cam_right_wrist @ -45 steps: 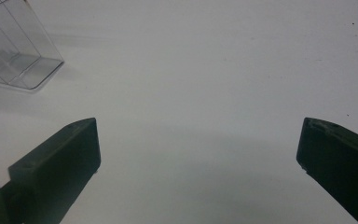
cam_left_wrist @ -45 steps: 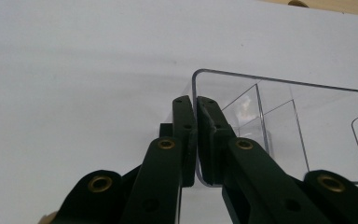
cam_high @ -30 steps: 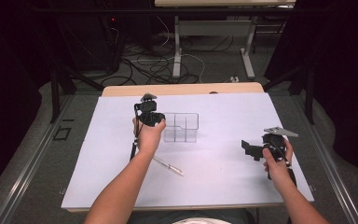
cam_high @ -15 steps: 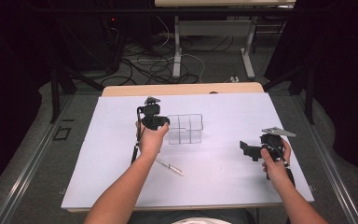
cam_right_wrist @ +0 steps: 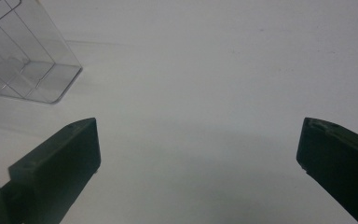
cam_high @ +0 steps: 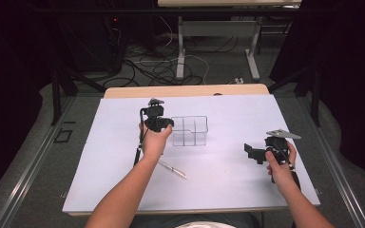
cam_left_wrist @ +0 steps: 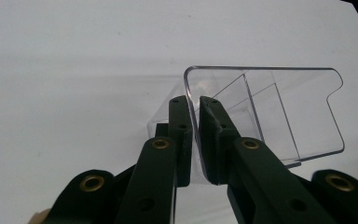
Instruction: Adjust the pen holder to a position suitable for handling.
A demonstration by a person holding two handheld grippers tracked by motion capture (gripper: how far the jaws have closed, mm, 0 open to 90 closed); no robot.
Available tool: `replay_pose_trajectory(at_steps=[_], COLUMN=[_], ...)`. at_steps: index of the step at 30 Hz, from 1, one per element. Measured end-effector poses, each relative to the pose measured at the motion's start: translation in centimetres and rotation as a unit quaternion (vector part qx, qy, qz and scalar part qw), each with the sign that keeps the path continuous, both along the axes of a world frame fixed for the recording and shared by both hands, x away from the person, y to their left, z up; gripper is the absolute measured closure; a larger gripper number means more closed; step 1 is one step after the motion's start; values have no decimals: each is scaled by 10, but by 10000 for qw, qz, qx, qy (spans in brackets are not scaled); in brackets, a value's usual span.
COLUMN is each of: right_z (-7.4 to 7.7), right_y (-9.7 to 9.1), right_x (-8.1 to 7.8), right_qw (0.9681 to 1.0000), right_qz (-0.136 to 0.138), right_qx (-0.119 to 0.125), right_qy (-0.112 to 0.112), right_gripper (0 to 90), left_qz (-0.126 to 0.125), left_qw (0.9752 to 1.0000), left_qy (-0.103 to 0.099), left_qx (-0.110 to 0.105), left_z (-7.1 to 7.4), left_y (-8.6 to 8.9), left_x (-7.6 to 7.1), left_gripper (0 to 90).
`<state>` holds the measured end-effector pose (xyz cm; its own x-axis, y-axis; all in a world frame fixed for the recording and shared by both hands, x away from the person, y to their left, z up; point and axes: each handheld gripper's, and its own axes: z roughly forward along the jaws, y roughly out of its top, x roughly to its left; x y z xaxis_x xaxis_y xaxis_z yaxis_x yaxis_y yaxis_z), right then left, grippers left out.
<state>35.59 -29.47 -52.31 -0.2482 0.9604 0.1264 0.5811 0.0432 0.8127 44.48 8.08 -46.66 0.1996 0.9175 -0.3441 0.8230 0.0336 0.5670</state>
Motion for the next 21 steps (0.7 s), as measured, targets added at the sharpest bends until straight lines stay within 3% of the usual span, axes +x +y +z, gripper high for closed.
replay_pose_trajectory(at_steps=[8, 21], right_z=[0, 0], right_y=[0, -1], right_x=[0, -1], right_qw=[10000, 10000], right_qz=[19, 20], right_qx=[-2, -13], right_qy=[1, -5], right_gripper=[0, 0], left_qz=[-5, -116], left_qw=[10000, 9995], left_qy=[8, -77], left_qx=[-53, -279], left_z=[-1, 2], left_y=[0, 8], left_x=[1, -5], left_gripper=[833, 746])
